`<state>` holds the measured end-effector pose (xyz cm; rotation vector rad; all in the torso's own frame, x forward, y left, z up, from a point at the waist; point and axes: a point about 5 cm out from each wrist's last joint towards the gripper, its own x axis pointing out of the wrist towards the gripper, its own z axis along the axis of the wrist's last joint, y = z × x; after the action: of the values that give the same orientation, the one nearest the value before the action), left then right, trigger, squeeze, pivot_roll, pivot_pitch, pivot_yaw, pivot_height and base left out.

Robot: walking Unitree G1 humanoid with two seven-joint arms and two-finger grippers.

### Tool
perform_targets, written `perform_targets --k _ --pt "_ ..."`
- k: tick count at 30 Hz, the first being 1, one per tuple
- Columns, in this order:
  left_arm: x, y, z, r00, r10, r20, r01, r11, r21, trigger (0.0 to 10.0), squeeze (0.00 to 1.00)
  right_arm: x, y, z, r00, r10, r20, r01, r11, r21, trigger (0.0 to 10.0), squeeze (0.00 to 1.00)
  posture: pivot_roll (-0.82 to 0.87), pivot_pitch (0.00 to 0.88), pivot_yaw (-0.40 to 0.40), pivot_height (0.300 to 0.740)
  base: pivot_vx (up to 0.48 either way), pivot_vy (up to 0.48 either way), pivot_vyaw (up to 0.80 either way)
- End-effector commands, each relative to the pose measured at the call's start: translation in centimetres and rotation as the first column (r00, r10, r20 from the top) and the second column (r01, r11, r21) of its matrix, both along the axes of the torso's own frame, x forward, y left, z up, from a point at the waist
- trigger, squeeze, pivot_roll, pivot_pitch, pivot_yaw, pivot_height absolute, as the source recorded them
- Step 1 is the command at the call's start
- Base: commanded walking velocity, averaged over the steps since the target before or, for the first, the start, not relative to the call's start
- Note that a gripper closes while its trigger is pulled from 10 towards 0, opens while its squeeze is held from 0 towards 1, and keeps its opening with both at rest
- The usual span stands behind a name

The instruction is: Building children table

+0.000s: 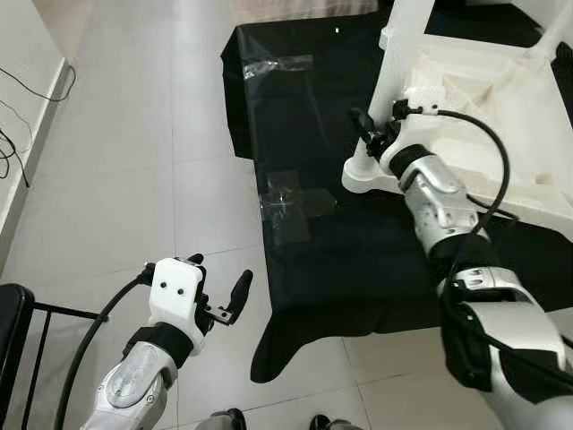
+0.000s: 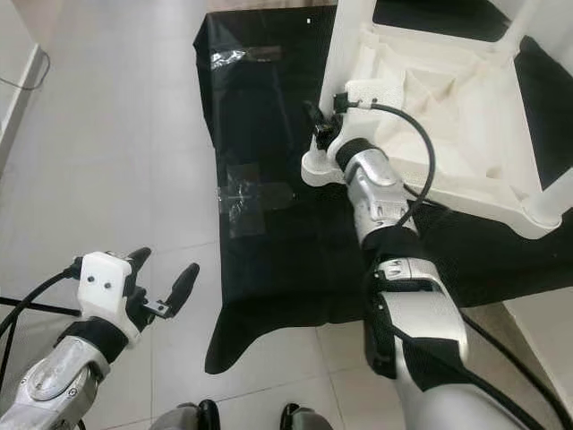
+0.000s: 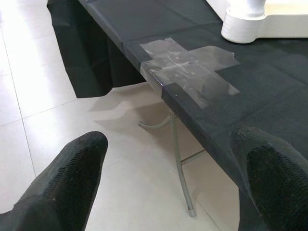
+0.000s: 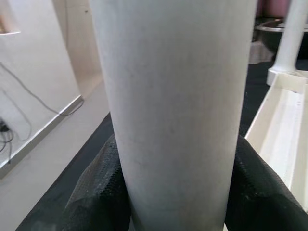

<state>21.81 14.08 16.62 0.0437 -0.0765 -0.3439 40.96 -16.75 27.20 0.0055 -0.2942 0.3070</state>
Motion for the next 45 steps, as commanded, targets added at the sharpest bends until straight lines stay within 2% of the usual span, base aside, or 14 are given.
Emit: perform_targets --k 1,8,13,26,30,31,32,33,34,35,36,40,42,45 --pt "-0.2 0.2 -0.1 1.0 0.003 -0.011 -0.002 1.0 0.023 10.0 0.0 -0.2 0.7 -0.1 0.997 0.073 0.007 -0.073 0.997 -0.014 0.0 0.0 0.13 0.245 -0.038 0.74 0.0 0.0 0.0" --pt "0.2 0.2 0.0 1.0 -0.006 -0.005 0.006 1.0 0.022 10.0 0.0 -0.9 0.1 0.0 0.982 0.187 0.024 -0.184 0.979 -0.084 0.0 0.0 0.12 0.231 -0.03 0.74 0.0 0.0 0.0" --pt "0.5 0.3 0.1 1.0 -0.012 -0.001 0.012 1.0 0.025 10.0 0.0 -3.0 0.1 -0.7 0.909 0.417 -0.003 -0.41 0.892 -0.193 0.0 0.0 0.12 0.229 -0.021 0.74 0.0 0.0 0.0" --pt "0.8 0.2 0.1 1.0 -0.03 -0.002 0.03 0.999 0.028 10.0 0.0 -6.7 -1.7 -0.7 0.799 0.599 -0.061 -0.595 0.771 -0.226 0.0 0.0 0.11 0.224 0.001 0.74 0.0 0.0 0.0" --pt "0.9 0.2 0.2 0.999 -0.036 0.001 0.036 0.999 0.031 10.0 0.0 -9.0 -0.6 -1.7 0.668 0.731 -0.137 -0.74 0.636 -0.216 0.0 0.0 0.11 0.222 0.006 0.74 0.0 0.0 0.0" --pt "0.9 0.2 0.2 0.999 -0.038 0.002 0.038 0.999 0.032 10.0 0.0 -9.8 0.2 -2.3 0.611 0.774 -0.167 -0.789 0.578 -0.208 0.0 0.0 0.11 0.222 0.006 0.74 0.0 0.0 0.0" --pt "0.9 0.2 0.2 0.999 -0.038 0.002 0.038 0.999 0.032 10.0 0.0 -9.8 0.2 -2.3 0.611 0.774 -0.167 -0.789 0.578 -0.208 0.0 0.0 0.11 0.222 0.006 0.74 0.0 0.0 0.0" --pt "1.0 0.2 0.2 0.999 -0.04 0.002 0.04 0.999 0.031 10.0 0.0 -10.6 1.0 -2.9 0.558 0.807 -0.192 -0.828 0.526 -0.197 0.0 0.0 0.11 0.221 0.004 0.74 0.0 0.0 0.0" --pt "1.0 0.2 0.2 0.999 -0.04 0.002 0.04 0.999 0.031 10.0 0.0 -10.6 1.0 -2.9 0.558 0.807 -0.192 -0.828 0.526 -0.197 0.0 0.0 0.11 0.221 0.004 0.74 0.0 0.0 0.0" --pt "1.0 0.2 0.2 0.999 -0.041 0.002 0.041 0.999 0.031 10.0 0.0 -11.2 2.0 -3.5 0.509 0.833 -0.215 -0.859 0.477 -0.185 0.0 0.0 0.11 0.222 0.004 0.74 0.0 0.0 0.0" --pt "1.0 0.2 0.2 0.999 -0.041 0.002 0.041 0.999 0.031 10.0 0.0 -11.2 2.0 -3.5 0.509 0.833 -0.215 -0.859 0.477 -0.185 0.0 0.0 0.11 0.222 0.004 0.74 0.0 0.0 0.0" --pt "0.9 0.1 0.2 0.999 -0.042 0.002 0.042 0.999 0.032 10.0 0.0 -12.6 4.4 -4.9 0.406 0.878 -0.254 -0.913 0.378 -0.155 0.0 0.0 0.11 0.224 0.002 0.74 0.0 0.0 0.0" --pt "0.9 0.1 0.2 0.999 -0.041 0.001 0.041 0.999 0.032 10.0 0.0 -12.8 4.8 -5.0 0.394 0.882 -0.258 -0.918 0.366 -0.151 0.0 0.0 0.11 0.224 0.002 0.74 0.0 0.0 0.0" --pt "1.0 0.1 0.2 0.999 -0.041 0.002 0.041 0.999 0.03 10.0 0.0 -12.4 5.2 -5.5 0.441 0.853 -0.281 -0.896 0.399 -0.194 0.0 0.0 0.11 0.225 -0.002 0.74 0.0 0.0 0.0"
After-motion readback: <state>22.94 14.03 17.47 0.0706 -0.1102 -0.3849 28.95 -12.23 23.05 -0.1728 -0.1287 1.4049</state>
